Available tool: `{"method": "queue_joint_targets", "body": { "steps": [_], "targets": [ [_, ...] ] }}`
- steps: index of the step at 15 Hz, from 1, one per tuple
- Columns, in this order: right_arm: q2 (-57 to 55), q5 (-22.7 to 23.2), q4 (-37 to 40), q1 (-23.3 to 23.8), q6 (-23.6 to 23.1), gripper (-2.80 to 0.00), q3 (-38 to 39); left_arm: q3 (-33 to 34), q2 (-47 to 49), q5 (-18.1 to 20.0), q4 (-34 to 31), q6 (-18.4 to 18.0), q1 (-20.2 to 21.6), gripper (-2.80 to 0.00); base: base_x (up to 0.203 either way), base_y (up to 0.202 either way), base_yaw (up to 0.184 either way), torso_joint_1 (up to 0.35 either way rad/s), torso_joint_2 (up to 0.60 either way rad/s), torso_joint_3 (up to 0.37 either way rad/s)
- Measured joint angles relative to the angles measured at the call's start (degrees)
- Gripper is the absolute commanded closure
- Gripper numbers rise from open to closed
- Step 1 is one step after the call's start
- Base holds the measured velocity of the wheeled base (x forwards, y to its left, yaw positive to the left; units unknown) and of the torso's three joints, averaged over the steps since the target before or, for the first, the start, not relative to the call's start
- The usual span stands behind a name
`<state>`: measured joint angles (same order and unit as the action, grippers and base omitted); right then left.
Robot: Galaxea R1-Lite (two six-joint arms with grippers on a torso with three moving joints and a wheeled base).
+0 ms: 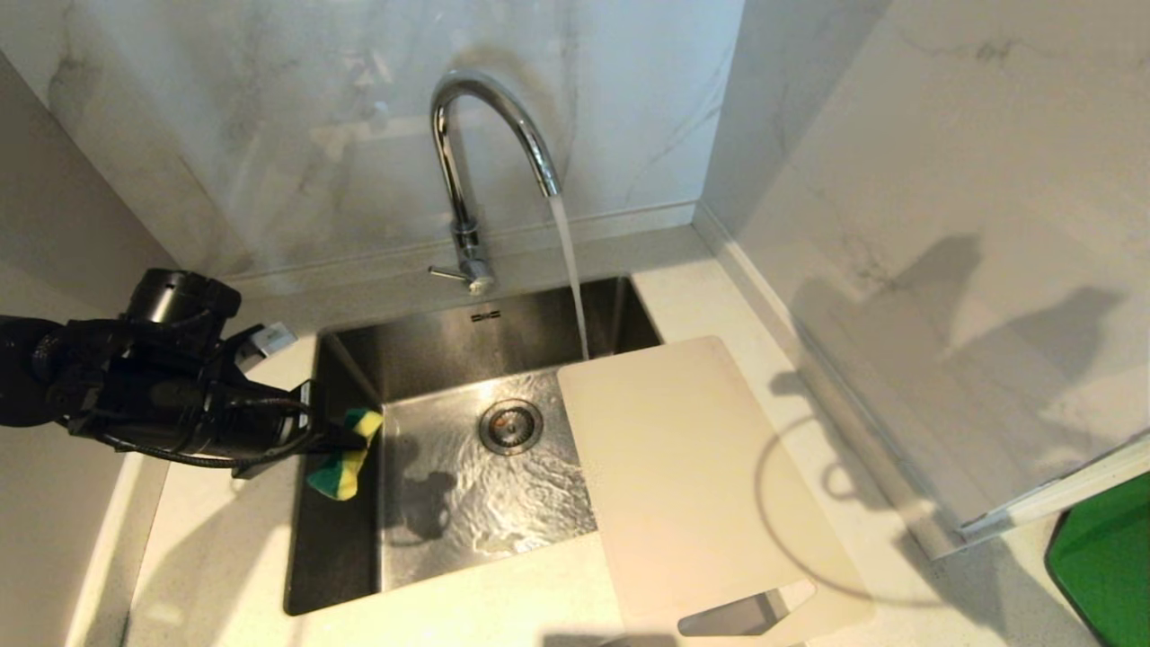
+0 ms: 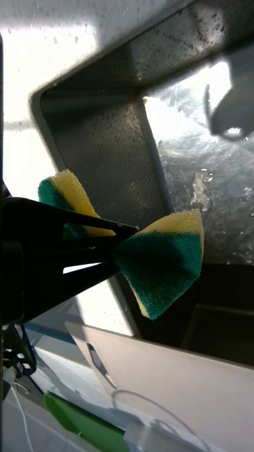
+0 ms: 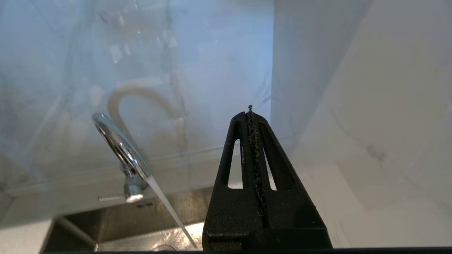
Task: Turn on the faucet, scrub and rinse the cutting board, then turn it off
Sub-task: Put down the cleaning cloth
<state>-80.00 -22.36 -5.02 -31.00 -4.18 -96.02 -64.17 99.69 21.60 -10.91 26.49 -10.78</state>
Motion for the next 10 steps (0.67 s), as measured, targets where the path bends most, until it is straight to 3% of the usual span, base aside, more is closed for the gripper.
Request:
{"method": "queue_joint_targets", "body": {
  "steps": [6, 10],
  "targets": [
    [2.78, 0.59, -0.73, -0.20, -0.11, 0.00, 4.33, -0.18, -1.33, -1.01, -0.05, 0.35, 0.23, 0.00, 0.000, 0.000, 0.000, 0.000, 0.00, 0.000],
    [5.95, 3.34, -0.68, -2.83, 0.05, 0.00, 8.34, 0.09, -3.03, -2.72, -0.35, 1.21, 0.24, 0.00, 0.000, 0.000, 0.000, 0.000, 0.00, 0.000]
  ]
}}
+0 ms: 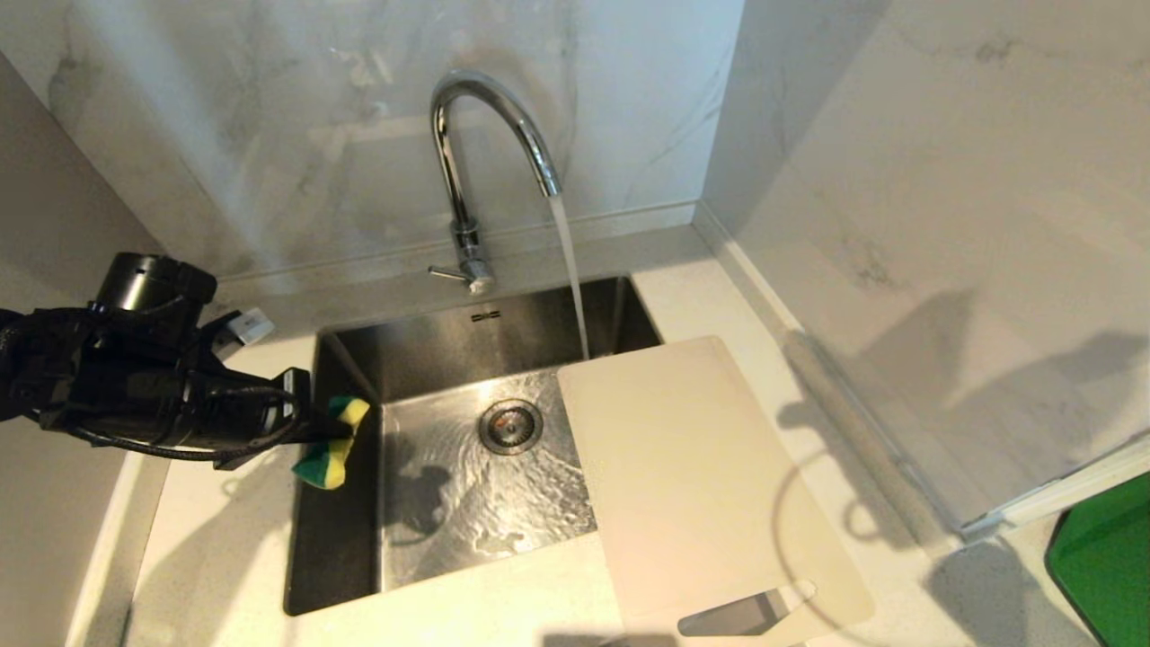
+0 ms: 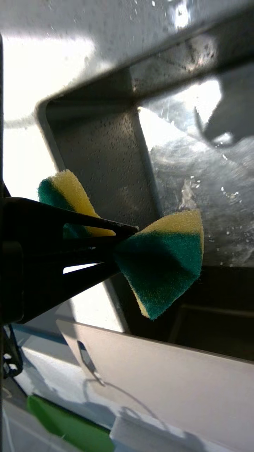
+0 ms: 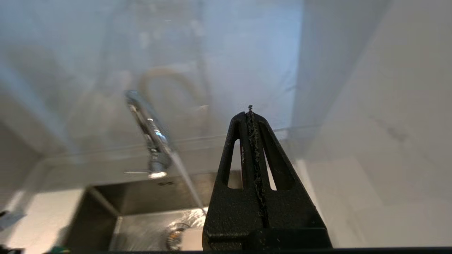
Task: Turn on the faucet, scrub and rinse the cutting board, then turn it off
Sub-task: Put down the cleaning cloth
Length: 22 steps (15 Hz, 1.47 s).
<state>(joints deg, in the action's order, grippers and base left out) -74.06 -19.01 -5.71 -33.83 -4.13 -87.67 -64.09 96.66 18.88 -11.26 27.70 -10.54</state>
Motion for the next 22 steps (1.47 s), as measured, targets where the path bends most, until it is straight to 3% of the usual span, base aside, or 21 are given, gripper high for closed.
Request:
{"method": "queue_joint_targets", "body": {
  "steps": [5, 9, 14, 17, 22],
  "targets": [
    [0.78, 4.34, -3.37, -0.24, 4.82, 0.00, 1.92, 0.06, -3.42, -3.20, -2.25, 0.20, -0.43, 0.00, 0.000, 0.000, 0.000, 0.000, 0.00, 0.000],
    [0.37, 6.76, -12.10, 4.55, 6.15, 0.00, 8.24, 0.41, -5.25, -4.60, -3.83, 0.79, -0.45, 0.00, 0.000, 0.000, 0.000, 0.000, 0.00, 0.000],
    [-0.06, 6.58, -16.67, 14.85, -3.62, 0.00, 13.95, 0.61, -6.28, -4.71, -4.78, 0.79, -0.37, 0.00, 0.000, 0.000, 0.000, 0.000, 0.00, 0.000],
    [1.14, 6.67, -17.10, 19.21, -6.07, 0.00, 17.62, 0.66, -6.80, -4.63, -5.05, 0.86, -0.39, 0.00, 0.000, 0.000, 0.000, 0.000, 0.00, 0.000],
    [6.21, 6.81, -18.74, 20.85, -6.01, 0.00, 29.32, 1.86, -7.94, -5.60, -5.08, 1.22, -0.55, 0.00, 0.000, 0.000, 0.000, 0.000, 0.00, 0.000]
  ]
}}
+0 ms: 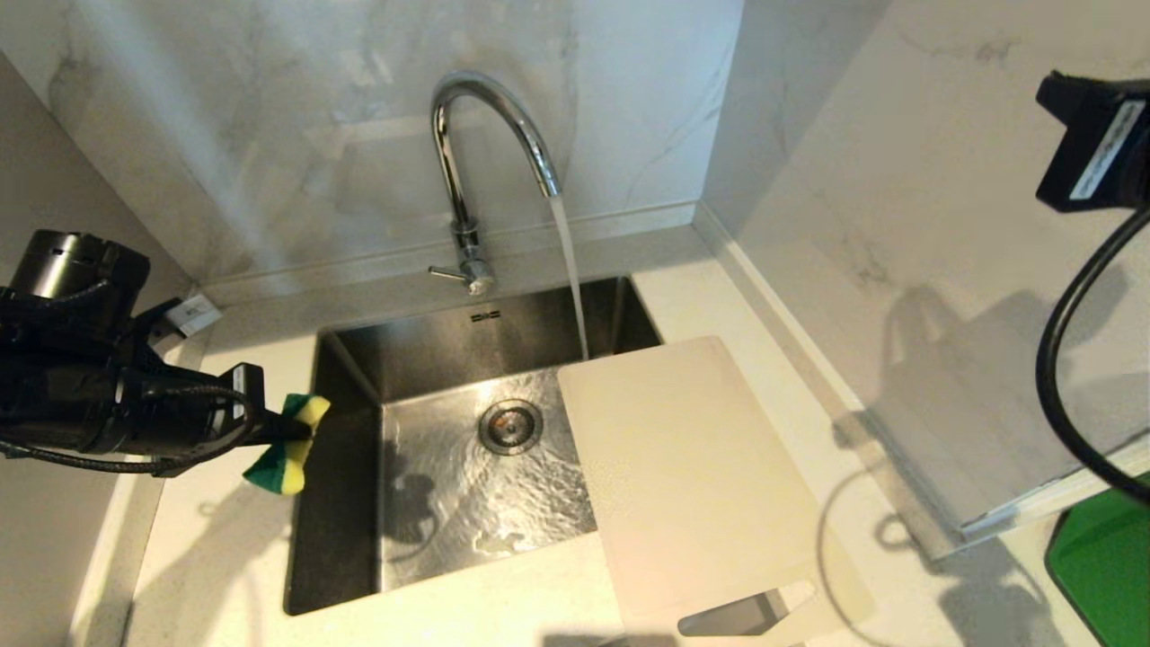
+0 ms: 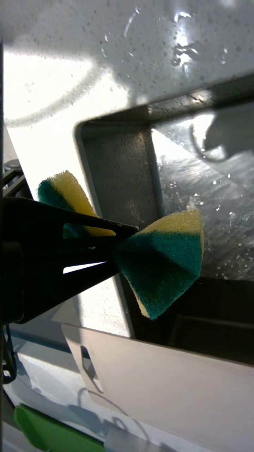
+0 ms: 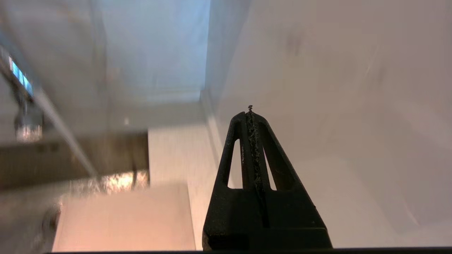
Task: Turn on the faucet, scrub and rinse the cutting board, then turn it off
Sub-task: Put down the cleaning cloth
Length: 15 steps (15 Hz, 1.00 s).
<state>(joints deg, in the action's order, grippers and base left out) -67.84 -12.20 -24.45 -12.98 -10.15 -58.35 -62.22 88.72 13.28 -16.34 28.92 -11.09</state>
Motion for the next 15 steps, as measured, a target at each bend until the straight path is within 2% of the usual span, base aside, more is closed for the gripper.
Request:
{"method": "queue_joint_targets", "body": {
  "steps": [9, 15],
  "targets": [
    [13.08, 0.22, -0.09, 1.02, 2.49, 0.00, 18.54, 2.27, -0.99, -0.83, 0.27, 0.11, -0.74, 0.00, 0.000, 0.000, 0.000, 0.000, 0.00, 0.000],
    [23.08, 0.60, 0.03, 4.46, 2.49, 0.00, 30.22, 3.55, -1.16, -1.58, 0.52, 0.16, -0.65, 0.00, 0.000, 0.000, 0.000, 0.000, 0.00, 0.000]
  ]
}}
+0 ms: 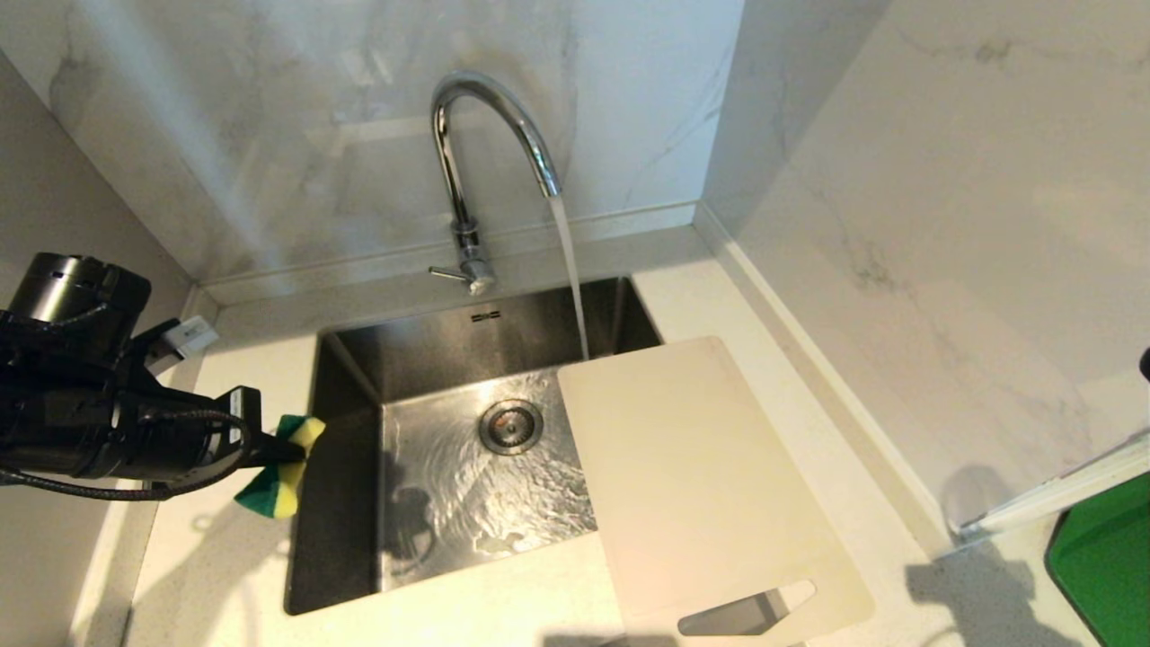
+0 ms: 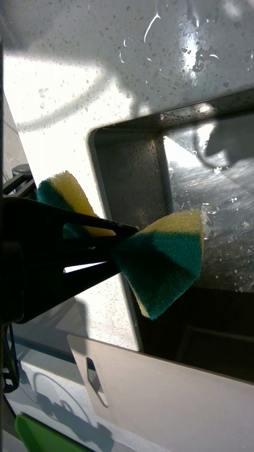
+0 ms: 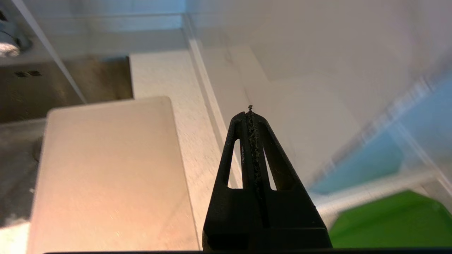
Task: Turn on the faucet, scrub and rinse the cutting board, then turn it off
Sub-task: Put down the cleaning cloth
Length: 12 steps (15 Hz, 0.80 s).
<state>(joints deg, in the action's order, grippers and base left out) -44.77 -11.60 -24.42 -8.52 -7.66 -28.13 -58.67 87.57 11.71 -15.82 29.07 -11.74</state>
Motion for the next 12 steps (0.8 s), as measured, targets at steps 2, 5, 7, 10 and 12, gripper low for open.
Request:
{"method": "queue_joint_targets", "body": {
  "steps": [2, 5, 7, 10, 12],
  "targets": [
    [3.67, 0.01, 0.13, 1.67, -0.01, 0.00, 4.47, 0.00, -0.06, 0.00, 0.01, -0.05, -0.02, 0.00, 0.000, 0.000, 0.000, 0.000, 0.00, 0.000],
    [9.19, 0.67, 0.17, 5.35, 0.00, 0.00, 11.62, 0.00, -0.35, -0.66, -0.06, -0.09, 0.02, 0.00, 0.000, 0.000, 0.000, 0.000, 0.00, 0.000],
    [12.46, 0.92, 0.35, 8.35, 1.50, 0.00, 14.98, 0.00, -0.49, -0.75, -0.07, -0.09, 0.00, 0.00, 0.000, 0.000, 0.000, 0.000, 0.00, 0.000],
    [16.60, 2.05, 1.08, 13.45, 4.40, 0.00, 18.23, 0.32, -0.60, -0.77, -0.16, 0.00, 0.35, 0.00, 0.000, 0.000, 0.000, 0.000, 0.00, 0.000],
    [19.53, 4.25, 1.14, 14.90, 5.19, 0.00, 21.04, 0.52, -0.60, -0.77, -0.10, -0.06, 0.56, 0.00, 0.000, 0.000, 0.000, 0.000, 0.00, 0.000]
  ]
}}
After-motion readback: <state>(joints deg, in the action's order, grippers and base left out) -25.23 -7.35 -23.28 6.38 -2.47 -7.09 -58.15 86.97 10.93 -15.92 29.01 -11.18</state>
